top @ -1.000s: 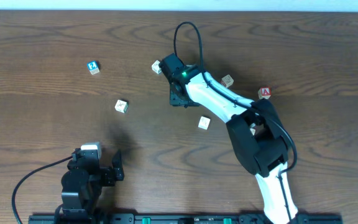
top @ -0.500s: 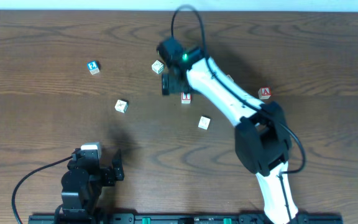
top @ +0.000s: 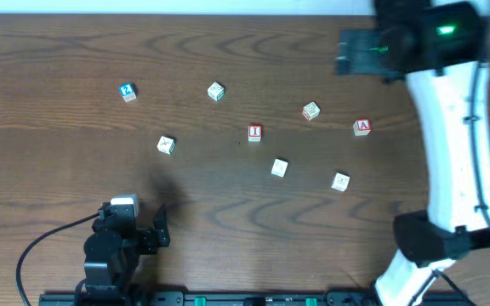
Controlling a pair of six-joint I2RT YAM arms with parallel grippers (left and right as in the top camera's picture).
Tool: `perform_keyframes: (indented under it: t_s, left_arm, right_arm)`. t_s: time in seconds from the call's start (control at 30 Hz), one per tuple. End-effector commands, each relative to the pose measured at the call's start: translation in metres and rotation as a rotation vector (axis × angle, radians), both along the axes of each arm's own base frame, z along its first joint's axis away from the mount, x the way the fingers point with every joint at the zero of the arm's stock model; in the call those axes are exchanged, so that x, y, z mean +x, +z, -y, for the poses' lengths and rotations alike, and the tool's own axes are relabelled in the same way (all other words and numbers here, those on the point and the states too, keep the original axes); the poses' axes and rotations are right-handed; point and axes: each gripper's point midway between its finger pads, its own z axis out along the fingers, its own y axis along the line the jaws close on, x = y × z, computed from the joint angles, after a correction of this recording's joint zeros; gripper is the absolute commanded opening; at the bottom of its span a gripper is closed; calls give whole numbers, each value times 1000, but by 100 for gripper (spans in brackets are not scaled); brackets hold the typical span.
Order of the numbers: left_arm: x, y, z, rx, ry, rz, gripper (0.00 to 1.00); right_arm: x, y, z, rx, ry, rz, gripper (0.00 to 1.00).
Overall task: Spell out Ai2
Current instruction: 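Move the right gripper to the red 'A' block and grasp it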
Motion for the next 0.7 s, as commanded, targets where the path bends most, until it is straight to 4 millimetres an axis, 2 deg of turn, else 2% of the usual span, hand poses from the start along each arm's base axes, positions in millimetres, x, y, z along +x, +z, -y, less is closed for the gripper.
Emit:
perform_keyframes:
  t_s: [0.0,0.07,0.23,0.37,0.5,0.67]
  left_arm:
    - [0,-1,-1,9,-2,2,96]
    - [0,-1,-1,10,-2,1,95]
    - [0,-1,-1,9,-2,1,95]
    - [0,-1,-1,10,-2,1,95]
    - [0,-1,-1,9,-2,2,95]
    - [0,-1,-1,9,-2,1,95]
  right_arm:
    - [1,-13,13,94,63,-59,99]
    - [-4,-27,44,105,-1,-98,99]
    - [-14,-113,57,103,-12,-197,99]
    - [-20,-166,67,101,-26,-248,99]
    - [-19,-203,74,49,-17,-258,99]
    - [-12,-229,75,25,23,-274,99]
